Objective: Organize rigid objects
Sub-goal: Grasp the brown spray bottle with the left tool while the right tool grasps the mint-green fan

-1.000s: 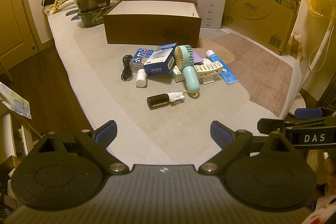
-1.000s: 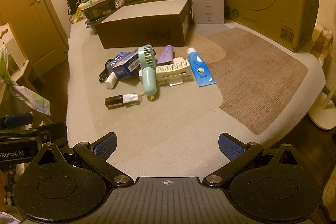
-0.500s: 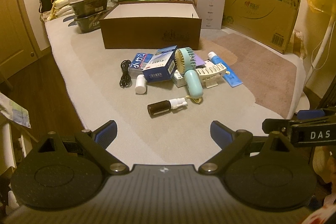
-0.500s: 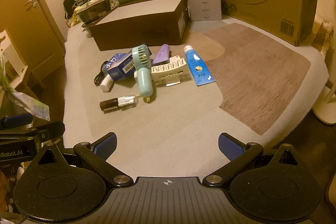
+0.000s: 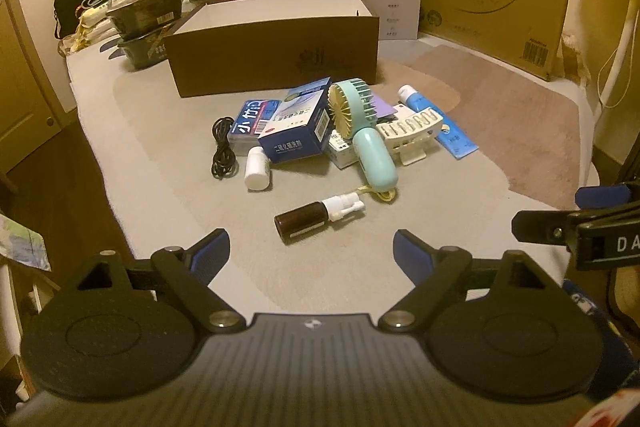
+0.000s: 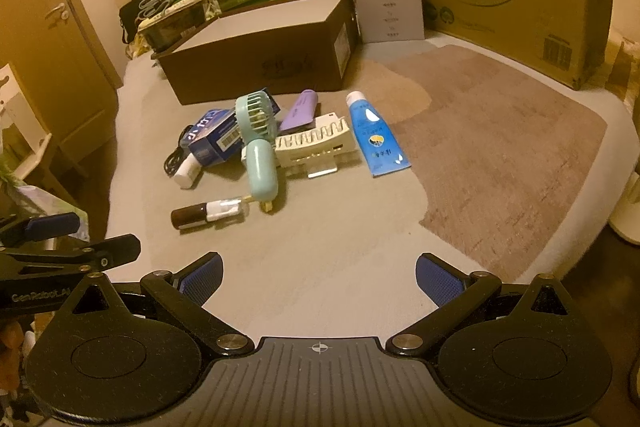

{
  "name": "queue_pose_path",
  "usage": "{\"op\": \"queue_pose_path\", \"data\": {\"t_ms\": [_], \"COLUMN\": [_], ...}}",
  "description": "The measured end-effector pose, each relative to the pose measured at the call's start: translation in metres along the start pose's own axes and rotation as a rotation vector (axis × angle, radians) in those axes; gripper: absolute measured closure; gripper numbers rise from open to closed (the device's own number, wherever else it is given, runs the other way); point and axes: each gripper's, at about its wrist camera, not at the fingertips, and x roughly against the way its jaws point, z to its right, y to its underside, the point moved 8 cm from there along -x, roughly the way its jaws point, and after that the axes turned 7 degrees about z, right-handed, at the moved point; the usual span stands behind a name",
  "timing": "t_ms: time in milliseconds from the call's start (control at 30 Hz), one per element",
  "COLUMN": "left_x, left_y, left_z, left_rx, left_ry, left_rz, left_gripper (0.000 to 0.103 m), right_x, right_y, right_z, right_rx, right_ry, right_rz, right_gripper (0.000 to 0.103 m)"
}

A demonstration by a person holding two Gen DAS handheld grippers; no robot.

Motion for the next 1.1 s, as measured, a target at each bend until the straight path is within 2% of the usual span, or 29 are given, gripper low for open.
{"op": "queue_pose_path", "data": {"t_ms": [367,533,867,1100], "left_x": [-0.048,-0.072,-0.115,-0.116], "left_y": [0.002,0.005,0.013,0.018], "left_z": [0.001,0.001,-0.004,-0.002], "left_rx": [-0.077,-0.119,-0.179,-0.147], "left_ry": [0.028,0.042,0.063,0.128], "left_rz": [-0.015,-0.04,-0.085,-0.123], "left_gripper": [0.023,0.028,0.038,0.071], "right_x": [-0.033,-0.047,-0.07,-0.078], "right_y": [-0.005,-0.005,-0.006,-0.001], "right_z": [0.01,0.013,0.013,0.017], "right_rx": [0.02,0.008,-0.014,-0.025], "right_ry": [0.001,-0.022,-0.015,0.0], "right_rz": [-0.004,-0.019,-0.04,-0.058], "right_gripper": [0.013,0.024,0.025,0.025]}}
